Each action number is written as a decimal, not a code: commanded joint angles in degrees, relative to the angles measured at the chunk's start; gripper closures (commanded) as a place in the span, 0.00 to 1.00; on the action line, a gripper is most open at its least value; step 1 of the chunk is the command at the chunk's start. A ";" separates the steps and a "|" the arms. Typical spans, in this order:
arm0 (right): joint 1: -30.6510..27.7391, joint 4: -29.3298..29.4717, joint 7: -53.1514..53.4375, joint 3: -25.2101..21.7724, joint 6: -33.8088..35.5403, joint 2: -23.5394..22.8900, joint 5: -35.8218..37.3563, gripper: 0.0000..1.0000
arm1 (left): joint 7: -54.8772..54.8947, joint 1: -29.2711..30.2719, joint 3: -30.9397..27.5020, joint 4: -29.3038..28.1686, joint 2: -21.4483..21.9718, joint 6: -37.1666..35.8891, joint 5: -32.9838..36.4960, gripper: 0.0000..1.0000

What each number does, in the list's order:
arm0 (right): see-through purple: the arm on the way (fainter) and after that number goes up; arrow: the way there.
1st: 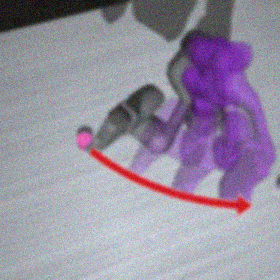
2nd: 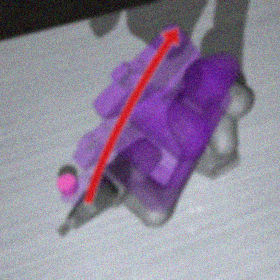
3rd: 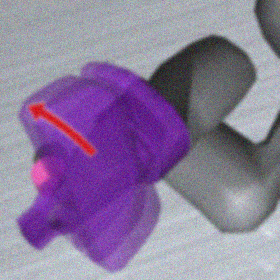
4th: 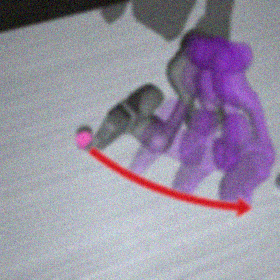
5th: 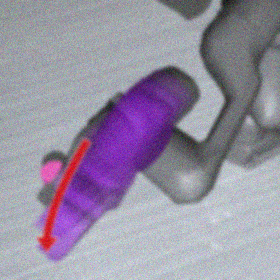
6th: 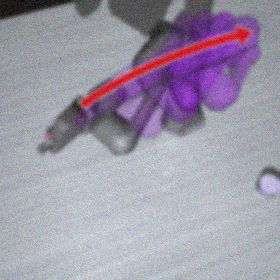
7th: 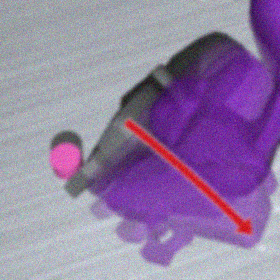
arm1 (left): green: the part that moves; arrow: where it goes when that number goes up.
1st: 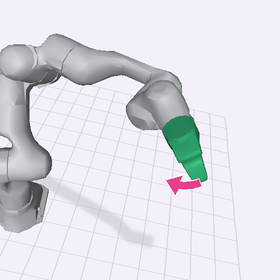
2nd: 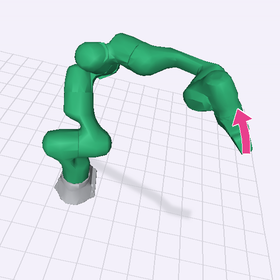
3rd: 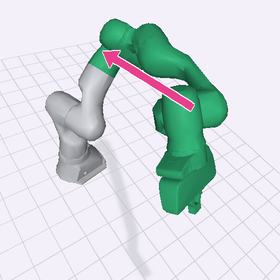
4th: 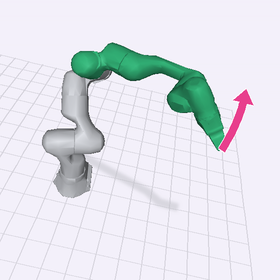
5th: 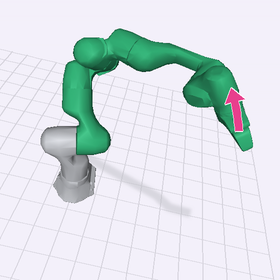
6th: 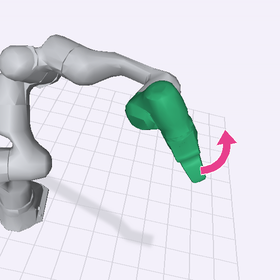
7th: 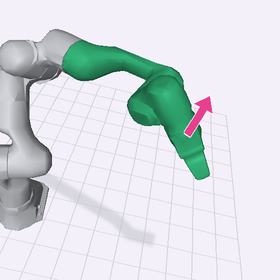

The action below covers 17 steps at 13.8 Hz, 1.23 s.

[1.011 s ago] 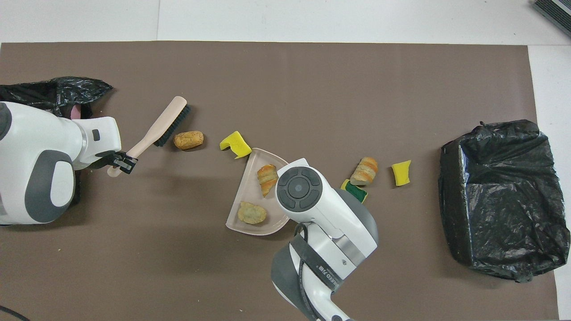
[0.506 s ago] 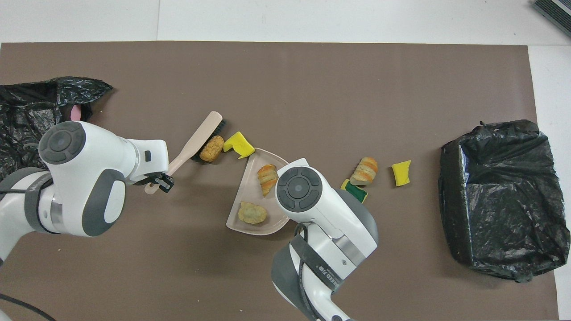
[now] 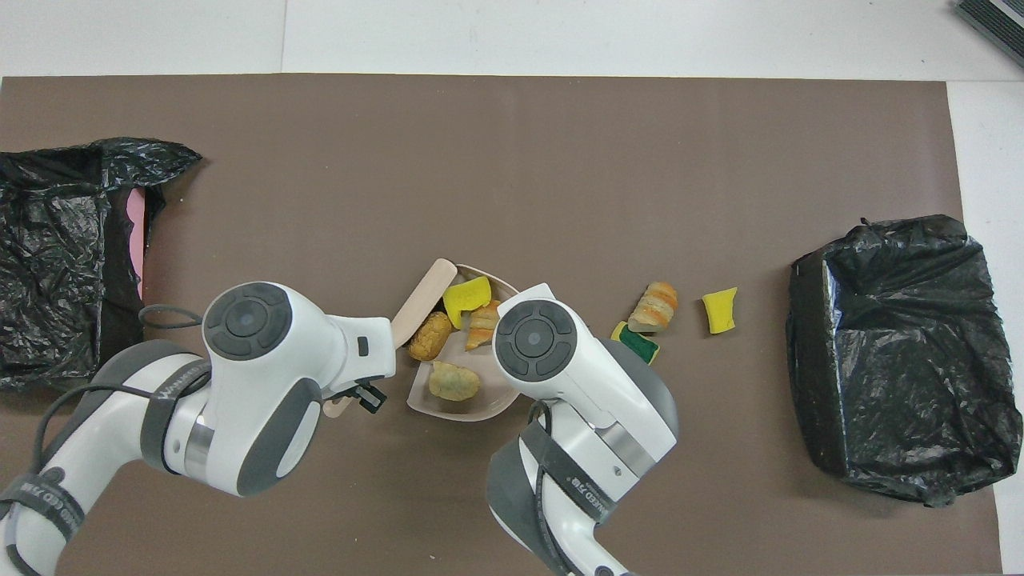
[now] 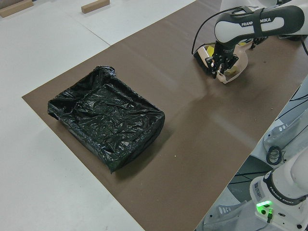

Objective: Sweep and dump trash in bin
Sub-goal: 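Sweep the bread and sponge into the dustpan with the left gripper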

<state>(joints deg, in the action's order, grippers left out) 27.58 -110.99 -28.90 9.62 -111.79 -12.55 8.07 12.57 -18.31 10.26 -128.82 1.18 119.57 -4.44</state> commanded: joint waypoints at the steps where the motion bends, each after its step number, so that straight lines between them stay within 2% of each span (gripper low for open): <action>1: -0.33 -0.81 1.13 0.22 -0.36 1.03 1.51 1.00 | -12.42 -6.19 -0.76 1.45 1.20 -1.62 -0.05 1.00; 6: -0.33 -0.90 0.69 0.22 -0.18 1.03 1.95 1.00 | -20.28 -6.12 -0.76 5.50 1.81 -4.25 -0.13 1.00; 9: -0.68 -0.90 0.51 0.31 -0.27 0.95 2.03 1.00 | -32.93 -6.56 0.37 7.26 1.64 -3.56 -0.13 1.00; 13: -1.04 -0.90 -1.77 0.22 -0.18 0.86 2.03 1.00 | -39.62 -6.39 0.64 7.62 2.60 -3.12 -0.13 1.00; 17: -1.04 -0.72 -1.69 0.14 0.35 0.95 3.35 1.00 | -40.16 -6.56 0.64 6.92 3.57 -1.11 0.22 1.00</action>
<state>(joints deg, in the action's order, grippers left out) 27.34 -111.02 -29.65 9.44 -111.80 -12.55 9.36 -26.41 -24.47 11.11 -121.22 3.28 117.26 -4.52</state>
